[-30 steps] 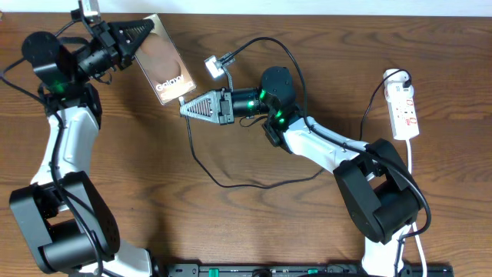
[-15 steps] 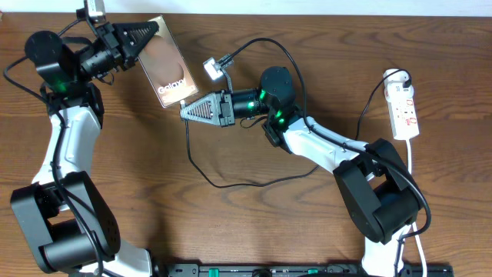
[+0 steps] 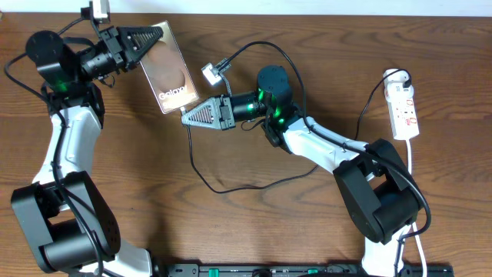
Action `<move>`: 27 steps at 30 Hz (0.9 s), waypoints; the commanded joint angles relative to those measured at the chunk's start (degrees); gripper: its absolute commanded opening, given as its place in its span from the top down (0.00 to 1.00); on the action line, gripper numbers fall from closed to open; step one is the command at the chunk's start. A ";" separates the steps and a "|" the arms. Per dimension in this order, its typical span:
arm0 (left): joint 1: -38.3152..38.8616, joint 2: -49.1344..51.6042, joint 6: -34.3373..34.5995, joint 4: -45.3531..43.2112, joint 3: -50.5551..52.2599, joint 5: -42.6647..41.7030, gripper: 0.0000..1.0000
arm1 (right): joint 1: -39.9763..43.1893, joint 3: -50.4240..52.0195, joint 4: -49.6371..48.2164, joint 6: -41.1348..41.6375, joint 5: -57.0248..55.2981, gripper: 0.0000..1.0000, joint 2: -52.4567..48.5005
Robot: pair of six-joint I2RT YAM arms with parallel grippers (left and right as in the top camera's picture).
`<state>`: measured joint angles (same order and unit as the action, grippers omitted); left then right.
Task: Plug charger to phone and switch on socket
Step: 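Push the plug up into the phone's port with the right gripper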
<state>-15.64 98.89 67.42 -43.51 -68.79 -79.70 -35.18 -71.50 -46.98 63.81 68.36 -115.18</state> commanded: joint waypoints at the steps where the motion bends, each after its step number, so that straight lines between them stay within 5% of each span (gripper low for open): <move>1: 0.57 -0.83 1.09 -0.11 0.17 -7.32 0.93 | 1.42 -0.37 0.09 -0.68 -4.50 0.99 -0.26; 27: 0.57 -0.83 -0.81 -0.09 0.17 -9.90 0.93 | 1.88 -0.37 0.09 -1.11 -3.26 0.99 -0.26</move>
<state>-15.64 98.89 66.15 -43.53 -68.79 -82.85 -35.05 -71.48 -46.48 63.79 71.05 -115.18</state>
